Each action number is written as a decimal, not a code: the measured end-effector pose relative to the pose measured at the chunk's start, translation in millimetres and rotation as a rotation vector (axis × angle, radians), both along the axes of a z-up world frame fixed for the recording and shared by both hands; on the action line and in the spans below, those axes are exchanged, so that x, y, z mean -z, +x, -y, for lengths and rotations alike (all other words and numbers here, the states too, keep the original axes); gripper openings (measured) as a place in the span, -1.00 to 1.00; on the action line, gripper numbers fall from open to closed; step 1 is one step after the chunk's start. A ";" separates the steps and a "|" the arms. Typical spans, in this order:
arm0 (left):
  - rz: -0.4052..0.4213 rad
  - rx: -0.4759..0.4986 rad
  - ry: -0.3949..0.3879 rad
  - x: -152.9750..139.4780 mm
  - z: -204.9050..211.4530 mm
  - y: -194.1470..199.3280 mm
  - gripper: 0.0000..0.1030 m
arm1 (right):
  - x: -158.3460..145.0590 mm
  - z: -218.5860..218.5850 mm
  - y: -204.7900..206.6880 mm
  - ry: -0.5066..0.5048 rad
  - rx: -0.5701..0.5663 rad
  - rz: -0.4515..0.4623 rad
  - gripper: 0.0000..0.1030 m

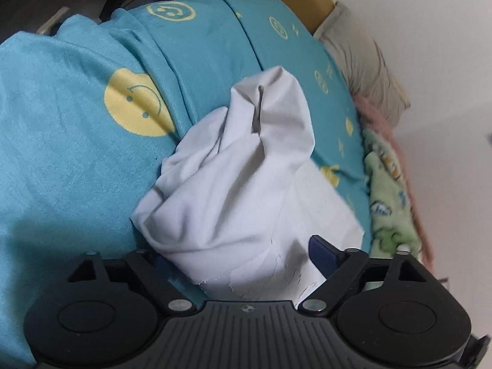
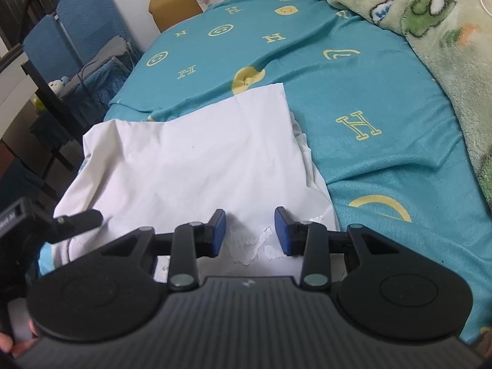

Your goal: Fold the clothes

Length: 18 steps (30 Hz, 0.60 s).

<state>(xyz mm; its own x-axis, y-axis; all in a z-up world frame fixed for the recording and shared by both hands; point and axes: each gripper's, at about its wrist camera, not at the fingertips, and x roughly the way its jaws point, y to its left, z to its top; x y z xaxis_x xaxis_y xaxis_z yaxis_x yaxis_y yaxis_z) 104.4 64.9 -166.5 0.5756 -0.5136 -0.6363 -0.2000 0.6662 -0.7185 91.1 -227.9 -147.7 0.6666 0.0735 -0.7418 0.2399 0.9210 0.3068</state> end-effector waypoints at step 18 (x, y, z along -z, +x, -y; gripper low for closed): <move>0.017 0.027 0.019 -0.2 8.4 8.2 -0.06 | -18.7 46.9 -48.5 0.728 0.231 0.121 0.67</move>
<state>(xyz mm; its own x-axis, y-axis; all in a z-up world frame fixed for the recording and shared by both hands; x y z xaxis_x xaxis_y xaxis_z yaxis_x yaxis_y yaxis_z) 112.6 56.6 -166.3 0.5722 -0.5173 -0.6364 -0.1699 0.6844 -0.7090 42.6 -274.8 -128.9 0.7978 0.3637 -0.4809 0.3277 0.4080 0.8521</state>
